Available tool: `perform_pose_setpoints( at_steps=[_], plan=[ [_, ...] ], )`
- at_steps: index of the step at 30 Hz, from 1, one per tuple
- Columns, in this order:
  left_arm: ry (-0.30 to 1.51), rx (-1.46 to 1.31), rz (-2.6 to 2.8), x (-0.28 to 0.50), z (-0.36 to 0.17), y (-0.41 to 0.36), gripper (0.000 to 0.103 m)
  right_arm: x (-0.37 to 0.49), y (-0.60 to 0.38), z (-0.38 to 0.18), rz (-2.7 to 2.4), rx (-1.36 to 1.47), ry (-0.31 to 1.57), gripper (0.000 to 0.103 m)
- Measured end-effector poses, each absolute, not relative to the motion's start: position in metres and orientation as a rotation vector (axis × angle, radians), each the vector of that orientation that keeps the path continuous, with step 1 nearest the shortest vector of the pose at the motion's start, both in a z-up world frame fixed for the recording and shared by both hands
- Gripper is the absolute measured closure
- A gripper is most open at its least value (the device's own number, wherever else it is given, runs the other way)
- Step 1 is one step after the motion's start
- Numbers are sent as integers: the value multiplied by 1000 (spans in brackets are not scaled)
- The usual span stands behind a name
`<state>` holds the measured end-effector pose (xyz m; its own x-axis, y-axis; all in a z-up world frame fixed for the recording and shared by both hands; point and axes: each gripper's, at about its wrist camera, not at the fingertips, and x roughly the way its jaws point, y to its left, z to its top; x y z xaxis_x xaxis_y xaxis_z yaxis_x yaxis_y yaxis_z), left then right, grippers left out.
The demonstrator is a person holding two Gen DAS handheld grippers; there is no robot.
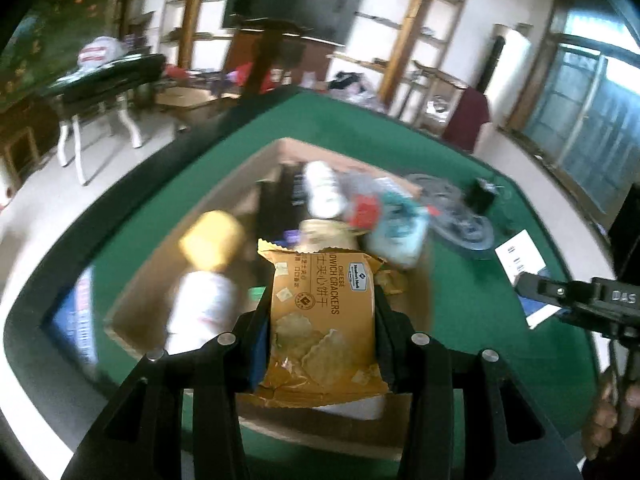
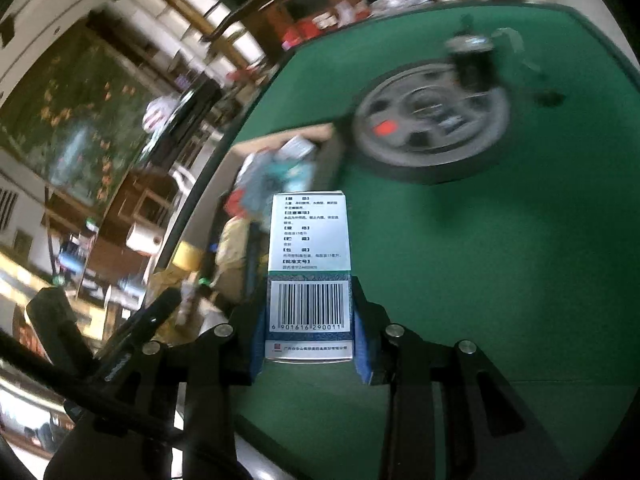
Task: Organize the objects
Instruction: 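Carry the pouch into the box with left tool while right tool carries the barcode box there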
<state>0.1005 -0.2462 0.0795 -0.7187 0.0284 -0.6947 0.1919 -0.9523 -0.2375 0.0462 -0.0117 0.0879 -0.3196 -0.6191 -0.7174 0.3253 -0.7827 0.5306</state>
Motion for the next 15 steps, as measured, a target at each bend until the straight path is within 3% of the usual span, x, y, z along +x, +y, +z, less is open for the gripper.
perform_pose_setpoints(
  at_steps=[15],
  plan=[
    [331,1164,-2731,93,42,-263,64,34,-138,68,-2206,1382,-11,71]
  ],
)
